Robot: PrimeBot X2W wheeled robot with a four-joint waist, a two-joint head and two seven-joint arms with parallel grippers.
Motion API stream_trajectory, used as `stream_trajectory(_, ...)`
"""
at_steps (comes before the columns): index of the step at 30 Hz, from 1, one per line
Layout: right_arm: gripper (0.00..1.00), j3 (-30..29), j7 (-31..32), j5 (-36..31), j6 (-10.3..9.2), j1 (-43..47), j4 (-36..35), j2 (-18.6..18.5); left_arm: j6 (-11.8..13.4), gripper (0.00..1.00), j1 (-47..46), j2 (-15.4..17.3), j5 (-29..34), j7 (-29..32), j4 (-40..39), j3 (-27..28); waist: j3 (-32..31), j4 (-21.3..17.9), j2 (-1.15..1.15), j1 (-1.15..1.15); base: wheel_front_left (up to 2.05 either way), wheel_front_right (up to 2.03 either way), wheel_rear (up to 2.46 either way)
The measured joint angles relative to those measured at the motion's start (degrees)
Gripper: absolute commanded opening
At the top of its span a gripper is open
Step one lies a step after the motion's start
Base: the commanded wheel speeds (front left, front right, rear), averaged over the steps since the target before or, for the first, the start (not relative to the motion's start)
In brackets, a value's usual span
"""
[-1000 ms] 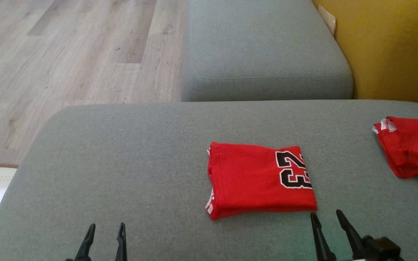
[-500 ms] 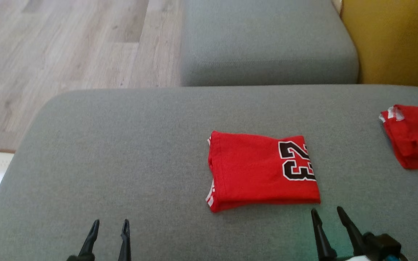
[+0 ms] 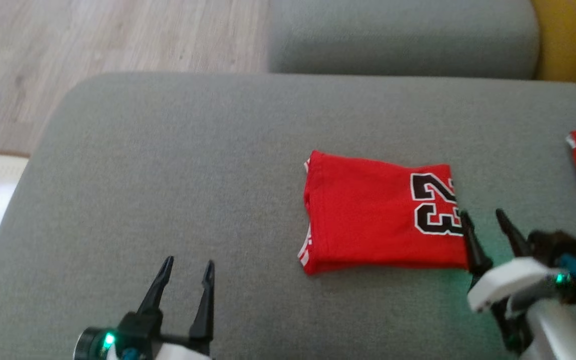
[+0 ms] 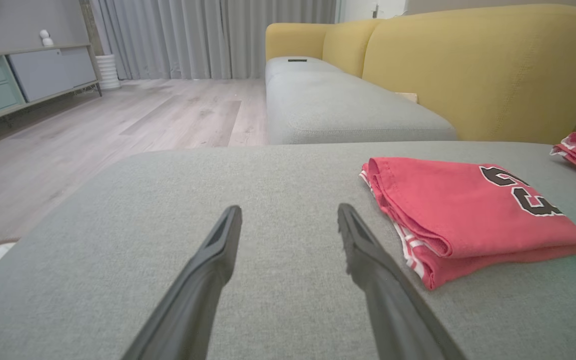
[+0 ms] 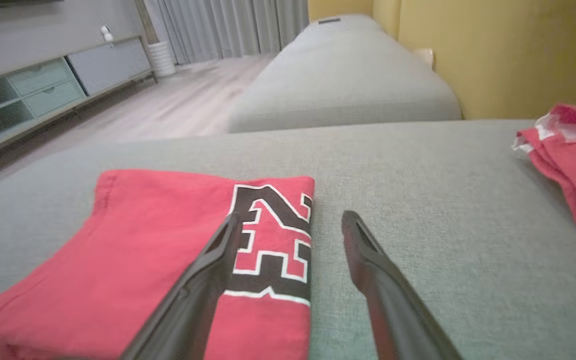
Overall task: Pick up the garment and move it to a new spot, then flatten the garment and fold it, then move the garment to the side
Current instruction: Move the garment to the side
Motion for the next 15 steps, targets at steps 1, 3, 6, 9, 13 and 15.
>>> stream_trajectory(1,1.0,-0.3,1.4,1.0,0.0,-1.6,1.5,-0.5,0.0,1.0,-0.7,0.0,0.0,0.0,0.0,-0.5,0.7,0.3,0.0,0.0,0.0,0.0,0.0)
stream_trajectory(3,1.0,-0.5,4.1,3.2,0.0,-4.6,4.1,-1.4,-0.1,1.0,-2.3,0.0,-0.1,0.0,0.1,-1.4,2.0,0.9,0.0,0.01,0.0,0.0,0.0)
stream_trajectory(6,1.0,-0.2,8.5,7.2,0.0,-8.0,7.3,-1.8,0.0,1.0,-3.7,-0.1,-0.1,0.0,0.5,-1.6,3.4,1.7,0.0,0.01,0.0,0.0,0.0)
stream_trajectory(9,1.0,1.0,11.4,9.5,0.0,-9.4,8.9,-1.9,0.0,1.0,-3.8,-0.1,-0.1,0.0,0.7,-1.7,4.2,2.1,0.0,0.01,0.0,0.0,0.0)
stream_trajectory(13,1.0,2.8,16.1,12.3,0.0,-11.0,12.0,-3.7,0.0,1.0,-3.9,-0.1,-0.2,0.0,1.1,-2.5,5.2,2.5,0.0,0.01,0.0,0.0,0.0)
stream_trajectory(15,1.0,3.3,17.3,13.1,0.0,-11.5,13.0,-4.6,0.1,1.0,-4.2,-0.1,-0.2,0.0,1.3,-3.0,5.7,2.5,0.0,0.01,0.0,0.0,0.0)
